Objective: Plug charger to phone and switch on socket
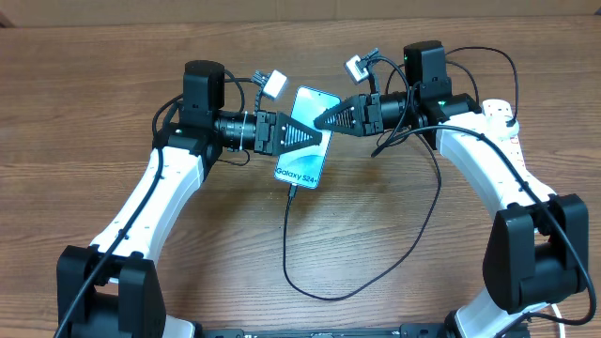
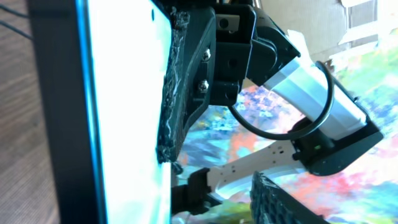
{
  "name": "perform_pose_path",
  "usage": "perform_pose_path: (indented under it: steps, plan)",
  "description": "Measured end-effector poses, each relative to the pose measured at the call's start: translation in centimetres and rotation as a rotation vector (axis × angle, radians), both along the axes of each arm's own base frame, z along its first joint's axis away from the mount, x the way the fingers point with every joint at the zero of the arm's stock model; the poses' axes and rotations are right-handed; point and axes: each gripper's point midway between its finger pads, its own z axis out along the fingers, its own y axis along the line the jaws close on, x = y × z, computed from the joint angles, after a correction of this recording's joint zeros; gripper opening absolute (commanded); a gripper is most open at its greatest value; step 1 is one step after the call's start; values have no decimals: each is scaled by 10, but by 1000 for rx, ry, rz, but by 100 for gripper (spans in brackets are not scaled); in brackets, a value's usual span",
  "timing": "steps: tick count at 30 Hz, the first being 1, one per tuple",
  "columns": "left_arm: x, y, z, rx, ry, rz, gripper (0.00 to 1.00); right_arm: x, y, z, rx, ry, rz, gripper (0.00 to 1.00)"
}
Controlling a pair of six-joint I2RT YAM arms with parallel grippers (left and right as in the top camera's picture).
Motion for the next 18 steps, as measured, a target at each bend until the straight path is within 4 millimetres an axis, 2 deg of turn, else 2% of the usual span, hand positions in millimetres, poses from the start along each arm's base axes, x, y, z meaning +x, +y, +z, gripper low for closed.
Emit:
perform_pose_path:
  steps: [5, 11, 12, 14, 18]
  plan:
    - [8, 10, 0, 1, -4, 35, 78, -1, 0, -1, -1, 12, 2, 4]
    - [29, 42, -1, 6, -6, 133, 85, -2, 0, -5, -19, 49, -7, 4]
    - [34, 49, -1, 10, -5, 160, 86, -2, -1, -7, -29, 60, -13, 4]
    - [40, 58, -3, 18, -10, 193, 100, -2, -1, -11, -50, 80, -27, 4]
    - [57, 81, -8, 48, -11, 289, 99, 1, -4, -30, -138, 141, -85, 4]
